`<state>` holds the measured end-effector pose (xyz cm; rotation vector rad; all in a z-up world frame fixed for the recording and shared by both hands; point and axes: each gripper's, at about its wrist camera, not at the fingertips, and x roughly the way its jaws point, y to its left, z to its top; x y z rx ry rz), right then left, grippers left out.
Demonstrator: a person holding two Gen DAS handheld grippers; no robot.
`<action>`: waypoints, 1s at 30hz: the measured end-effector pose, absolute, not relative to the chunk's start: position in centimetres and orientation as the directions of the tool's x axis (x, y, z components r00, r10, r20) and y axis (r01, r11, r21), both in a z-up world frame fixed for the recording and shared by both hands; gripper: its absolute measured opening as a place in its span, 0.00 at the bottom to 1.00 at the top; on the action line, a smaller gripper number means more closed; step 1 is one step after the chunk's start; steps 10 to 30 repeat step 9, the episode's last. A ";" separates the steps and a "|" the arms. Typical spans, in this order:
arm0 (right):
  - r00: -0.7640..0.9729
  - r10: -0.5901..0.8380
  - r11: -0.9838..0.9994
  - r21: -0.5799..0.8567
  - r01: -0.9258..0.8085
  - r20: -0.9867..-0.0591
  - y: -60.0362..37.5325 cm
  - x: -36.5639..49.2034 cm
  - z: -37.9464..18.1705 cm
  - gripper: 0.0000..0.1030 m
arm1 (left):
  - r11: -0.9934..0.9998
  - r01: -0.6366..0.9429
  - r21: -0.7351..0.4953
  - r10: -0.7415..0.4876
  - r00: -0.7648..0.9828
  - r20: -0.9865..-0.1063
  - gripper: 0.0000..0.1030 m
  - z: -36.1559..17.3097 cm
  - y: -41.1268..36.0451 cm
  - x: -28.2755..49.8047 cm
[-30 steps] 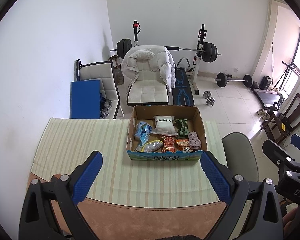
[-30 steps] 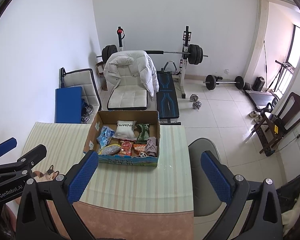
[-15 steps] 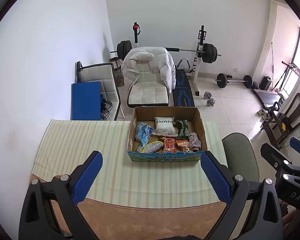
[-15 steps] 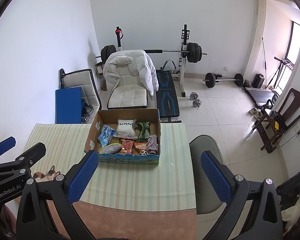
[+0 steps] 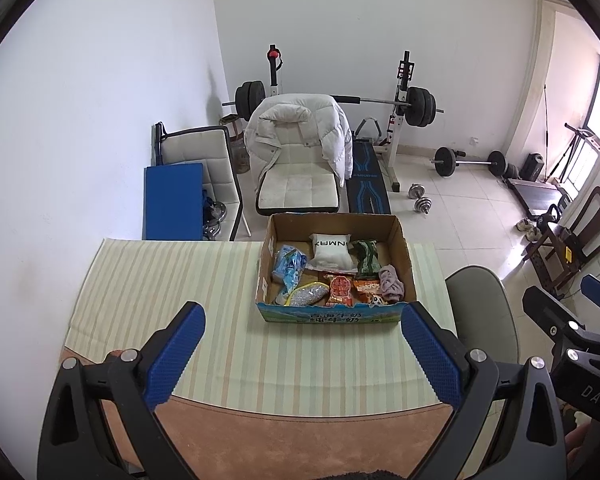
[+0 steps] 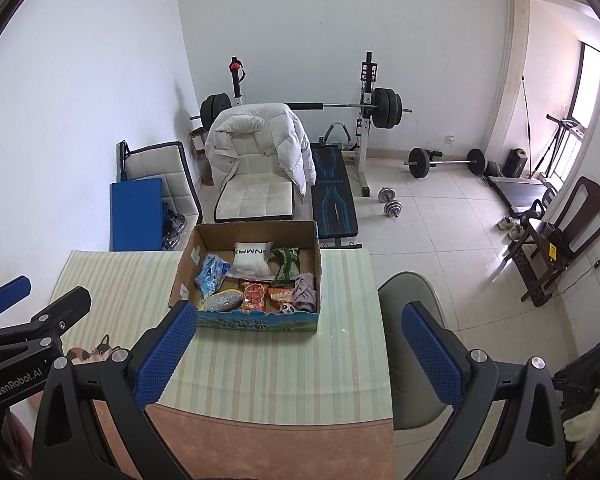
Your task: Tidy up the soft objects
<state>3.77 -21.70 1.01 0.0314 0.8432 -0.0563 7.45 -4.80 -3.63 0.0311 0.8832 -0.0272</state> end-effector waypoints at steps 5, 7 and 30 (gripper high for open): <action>0.663 -0.036 0.998 0.006 0.060 -0.748 -21.7 3.8 1.0 1.00 | 0.999 0.035 0.017 -0.009 0.638 -0.770 0.98 -3.6 -4.8 7.4; 0.663 -0.035 0.998 0.006 0.060 -0.747 -21.7 3.8 1.0 1.00 | 0.999 0.034 0.020 -0.006 0.643 -0.766 0.98 -3.7 -4.7 7.4; 0.666 -0.035 0.998 0.006 0.059 -0.745 -21.6 3.8 1.0 1.00 | 0.999 0.034 0.022 -0.005 0.644 -0.765 0.98 -3.8 -4.6 7.3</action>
